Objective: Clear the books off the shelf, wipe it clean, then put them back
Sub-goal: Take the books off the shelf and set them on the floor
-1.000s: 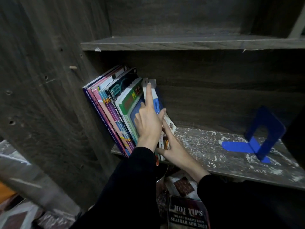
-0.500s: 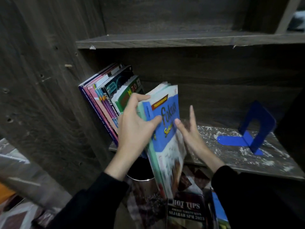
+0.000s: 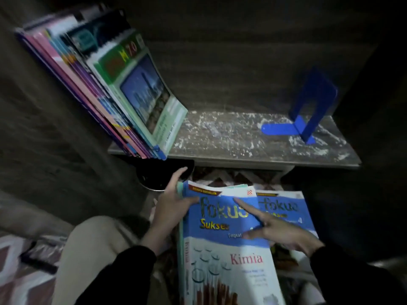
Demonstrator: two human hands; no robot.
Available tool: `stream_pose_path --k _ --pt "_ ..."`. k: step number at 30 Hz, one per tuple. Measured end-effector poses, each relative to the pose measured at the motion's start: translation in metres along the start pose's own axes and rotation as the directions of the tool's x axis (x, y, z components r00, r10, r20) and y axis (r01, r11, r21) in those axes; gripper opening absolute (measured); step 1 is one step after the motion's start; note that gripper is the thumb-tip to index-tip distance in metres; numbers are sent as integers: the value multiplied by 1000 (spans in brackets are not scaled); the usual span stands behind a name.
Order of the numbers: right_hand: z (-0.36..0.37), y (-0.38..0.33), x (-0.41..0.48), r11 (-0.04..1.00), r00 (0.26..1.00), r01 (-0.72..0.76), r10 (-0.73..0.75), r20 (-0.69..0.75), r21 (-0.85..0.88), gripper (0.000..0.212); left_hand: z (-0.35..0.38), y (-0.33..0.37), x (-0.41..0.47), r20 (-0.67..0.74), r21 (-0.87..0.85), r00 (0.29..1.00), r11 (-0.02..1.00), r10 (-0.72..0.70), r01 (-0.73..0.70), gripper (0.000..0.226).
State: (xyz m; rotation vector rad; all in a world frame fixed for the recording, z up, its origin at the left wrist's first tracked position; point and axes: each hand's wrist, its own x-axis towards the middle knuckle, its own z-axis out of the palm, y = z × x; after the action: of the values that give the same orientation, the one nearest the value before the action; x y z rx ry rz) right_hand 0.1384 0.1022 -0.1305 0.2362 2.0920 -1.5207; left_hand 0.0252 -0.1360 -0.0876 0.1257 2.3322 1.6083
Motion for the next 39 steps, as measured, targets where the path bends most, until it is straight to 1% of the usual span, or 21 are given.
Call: stream_pose_path --k 3,5,7,9,11,14,17,18,19,21,22,23,24,25,27,28,30,32,35,37,39 --pt "4 21 23 996 994 -85 83 -72 -23 53 33 -51 27 104 317 994 946 37 -68 39" --pt "2 33 43 976 971 -202 188 -147 -83 47 55 -79 44 124 410 992 912 -35 -19 33" --pt "-1 46 60 960 953 -266 247 -177 -91 47 71 -105 62 154 433 983 901 -102 26 35" --pt "-2 57 75 949 933 -305 282 -222 -78 50 86 -122 79 204 448 970 894 -132 28 41" --pt "-1 67 91 944 920 -313 275 -279 -103 54 97 -123 93 235 362 962 931 -139 47 43" --pt "2 87 115 906 890 -376 296 -347 -192 67 106 -138 113 273 232 949 968 -158 95 51" --pt "11 103 125 854 864 -420 272 -424 -307 75 112 -154 125 336 250 919 961 -204 122 65" --pt "15 104 128 841 862 -427 268 -431 -332 73 114 -154 124 345 217 914 966 -211 141 66" --pt "17 107 130 849 853 -431 273 -445 -304 69 116 -162 125 337 206 916 966 -219 156 66" --pt "21 109 141 873 827 -455 343 -445 -173 51 118 -171 125 293 283 925 946 -242 158 62" --pt "23 108 144 864 821 -476 370 -434 -163 45 118 -175 125 290 330 925 933 -245 143 63" --pt "27 111 150 859 795 -496 390 -464 -128 46 118 -179 125 298 352 922 926 -249 136 66" --pt "31 112 156 847 768 -522 414 -488 -101 52 117 -181 126 313 374 914 918 -258 131 69" --pt "35 111 157 833 764 -539 422 -488 -123 57 117 -183 126 317 417 908 900 -275 127 71" --pt "39 109 159 785 739 -590 430 -519 -190 59 114 -183 126 342 522 889 848 -304 90 69" --pt "39 106 159 783 721 -601 444 -531 -161 58 114 -185 126 363 559 874 826 -323 73 69" --pt "39 103 158 828 724 -558 453 -521 -55 54 110 -185 125 380 663 856 748 -351 13 69" --pt "36 100 155 877 765 -480 410 -496 -16 59 105 -186 126 397 725 850 686 -345 -61 69" --pt "31 93 144 901 810 -423 332 -484 -91 64 97 -170 123 427 771 821 627 -379 -112 67" --pt "28 87 137 911 831 -393 296 -471 -121 53 94 -151 118 426 798 812 589 -399 -129 58" --pt "23 67 129 918 836 -381 292 -464 -109 37 90 -128 113 452 796 790 587 -415 -148 43"
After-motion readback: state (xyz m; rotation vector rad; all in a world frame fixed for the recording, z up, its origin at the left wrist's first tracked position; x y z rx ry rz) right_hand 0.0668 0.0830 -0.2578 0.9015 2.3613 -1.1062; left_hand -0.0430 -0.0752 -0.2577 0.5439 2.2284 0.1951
